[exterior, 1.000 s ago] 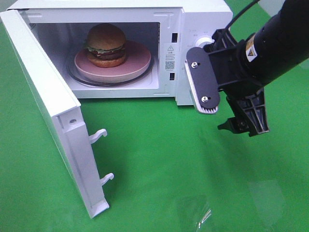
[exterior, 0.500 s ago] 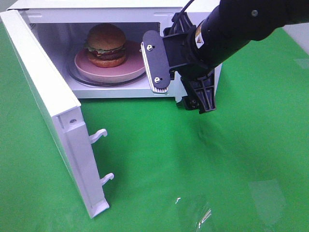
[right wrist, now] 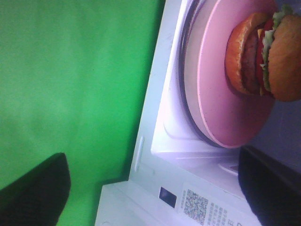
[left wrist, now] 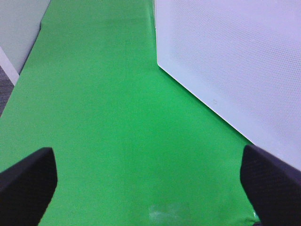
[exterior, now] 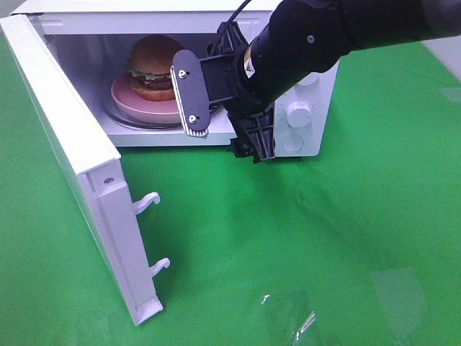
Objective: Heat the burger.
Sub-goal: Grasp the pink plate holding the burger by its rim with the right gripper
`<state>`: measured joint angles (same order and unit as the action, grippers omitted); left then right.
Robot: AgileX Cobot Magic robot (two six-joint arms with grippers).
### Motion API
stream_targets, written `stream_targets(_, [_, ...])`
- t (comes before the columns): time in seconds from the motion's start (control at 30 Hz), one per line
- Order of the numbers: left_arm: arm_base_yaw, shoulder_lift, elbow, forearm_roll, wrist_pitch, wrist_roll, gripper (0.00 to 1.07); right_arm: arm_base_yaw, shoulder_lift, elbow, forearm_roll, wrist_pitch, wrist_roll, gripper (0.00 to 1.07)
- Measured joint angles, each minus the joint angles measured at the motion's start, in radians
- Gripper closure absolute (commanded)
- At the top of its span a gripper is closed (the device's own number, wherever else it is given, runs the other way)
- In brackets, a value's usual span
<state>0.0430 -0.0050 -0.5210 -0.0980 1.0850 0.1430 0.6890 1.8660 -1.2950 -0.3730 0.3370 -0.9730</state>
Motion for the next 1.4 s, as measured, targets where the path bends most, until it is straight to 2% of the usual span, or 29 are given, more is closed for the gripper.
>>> stream_targets(0.6, [0.000, 0.000, 0.000, 0.000, 0.000, 0.000, 0.09, -0.001, 0.199, -0.167, -0.002, -0.053, 0.014, 0.17])
stream_targets(0.87, [0.000, 0.000, 0.000, 0.000, 0.000, 0.000, 0.09, -0.005, 0.333, -0.284, 0.027, -0.055, 0.014, 0.18])
stream_targets(1.1, [0.000, 0.000, 0.000, 0.000, 0.000, 0.000, 0.09, -0.022, 0.384, -0.346, 0.036, -0.057, 0.014, 0.20])
stream_targets(1.4, [0.000, 0.000, 0.000, 0.000, 0.000, 0.000, 0.09, -0.037, 0.472, -0.489, 0.040, -0.035, 0.020, 0.23])
